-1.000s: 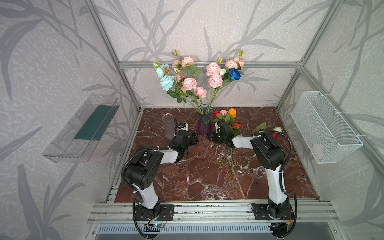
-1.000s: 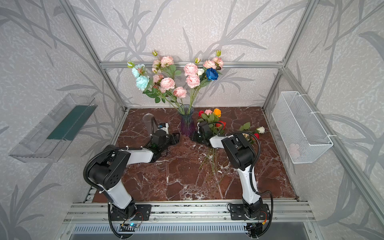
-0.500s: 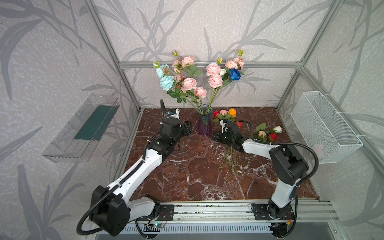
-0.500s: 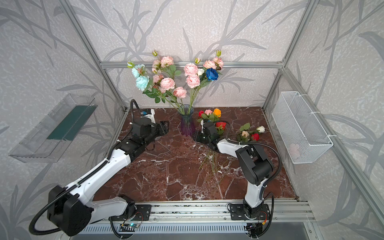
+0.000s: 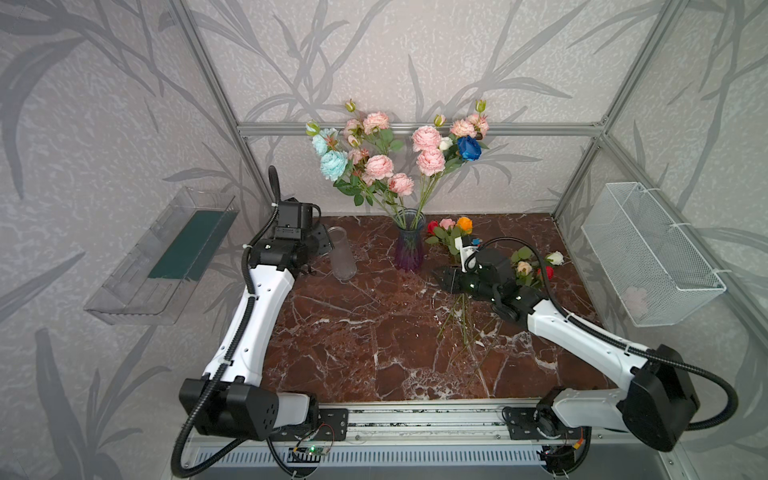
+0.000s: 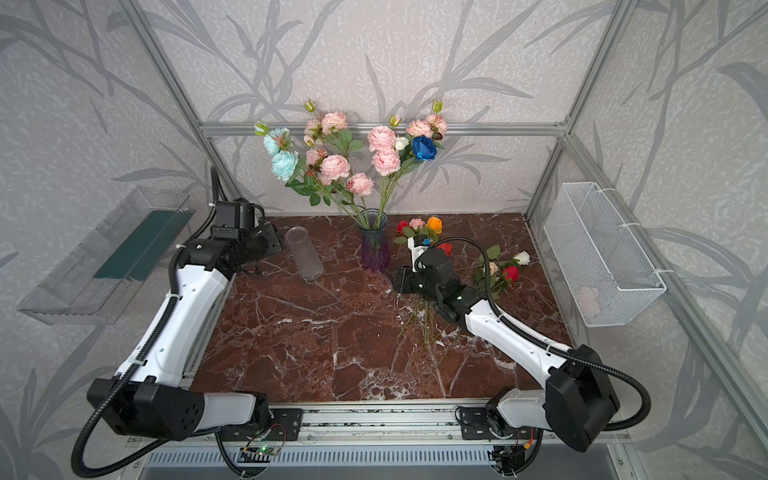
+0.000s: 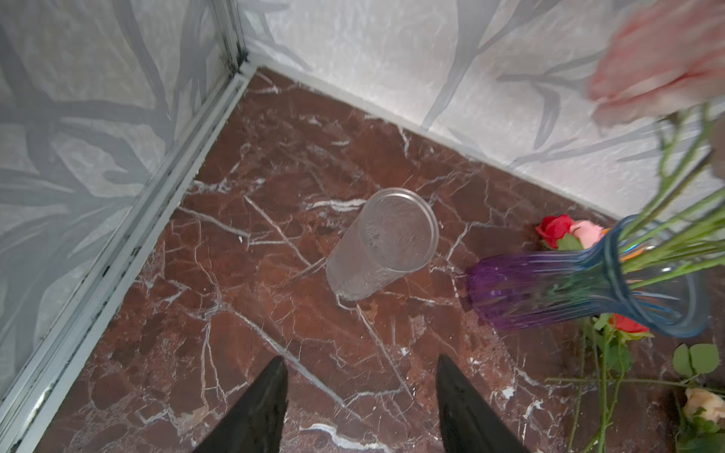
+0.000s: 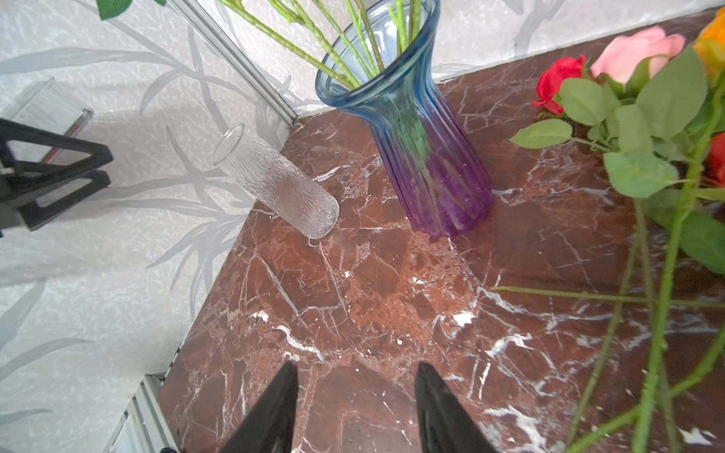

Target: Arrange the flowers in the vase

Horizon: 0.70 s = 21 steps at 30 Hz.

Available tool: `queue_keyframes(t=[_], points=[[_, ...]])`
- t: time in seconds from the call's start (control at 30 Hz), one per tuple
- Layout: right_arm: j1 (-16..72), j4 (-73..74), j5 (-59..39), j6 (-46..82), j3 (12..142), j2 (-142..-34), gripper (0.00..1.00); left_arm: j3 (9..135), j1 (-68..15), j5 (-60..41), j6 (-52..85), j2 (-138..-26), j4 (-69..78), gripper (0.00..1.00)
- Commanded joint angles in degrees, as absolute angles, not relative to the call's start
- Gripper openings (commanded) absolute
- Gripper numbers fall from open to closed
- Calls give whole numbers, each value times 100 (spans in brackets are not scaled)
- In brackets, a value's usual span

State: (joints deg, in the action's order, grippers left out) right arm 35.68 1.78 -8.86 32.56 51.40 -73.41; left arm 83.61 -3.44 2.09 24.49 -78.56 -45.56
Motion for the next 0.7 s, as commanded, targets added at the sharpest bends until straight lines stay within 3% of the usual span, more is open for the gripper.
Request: queue_keyframes(t=[0.0, 0.67], points=[[3559, -152, -657, 2913, 4960, -7013, 51, 8513, -167, -227, 2263, -8021, -4826, 60], [3484, -213, -564, 2549, 4602, -6786, 53, 9648, 244, -605, 2097, -9671, -4566, 56]])
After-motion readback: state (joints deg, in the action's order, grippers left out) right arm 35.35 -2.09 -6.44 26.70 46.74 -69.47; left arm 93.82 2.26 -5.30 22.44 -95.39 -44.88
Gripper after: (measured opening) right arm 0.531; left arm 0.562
